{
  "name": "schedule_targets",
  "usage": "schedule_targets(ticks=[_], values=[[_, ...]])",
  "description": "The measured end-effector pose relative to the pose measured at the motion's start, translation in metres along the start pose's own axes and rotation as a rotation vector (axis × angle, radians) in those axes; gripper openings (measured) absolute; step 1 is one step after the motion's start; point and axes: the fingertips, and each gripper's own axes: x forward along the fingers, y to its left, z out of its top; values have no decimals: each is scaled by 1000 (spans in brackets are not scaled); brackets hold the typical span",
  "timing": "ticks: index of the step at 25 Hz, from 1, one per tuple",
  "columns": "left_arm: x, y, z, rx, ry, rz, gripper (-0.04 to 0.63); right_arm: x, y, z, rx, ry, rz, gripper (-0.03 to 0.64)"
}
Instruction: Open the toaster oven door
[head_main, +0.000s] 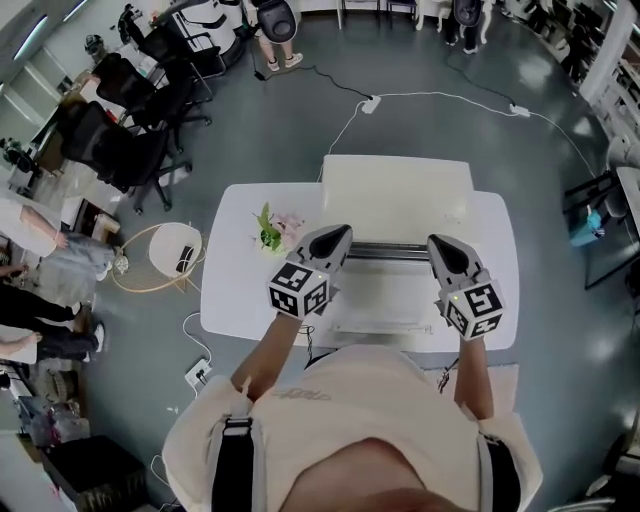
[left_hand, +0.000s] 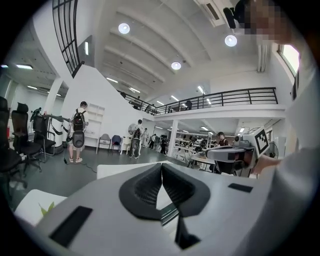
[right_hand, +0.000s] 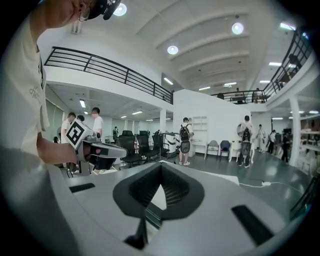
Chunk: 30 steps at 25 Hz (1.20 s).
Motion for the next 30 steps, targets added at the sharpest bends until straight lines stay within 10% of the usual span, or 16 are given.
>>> schedule_targets(ticks=[30], values=[[8, -19, 41, 135, -78, 27, 20, -31, -22, 40, -49, -115, -55, 6]])
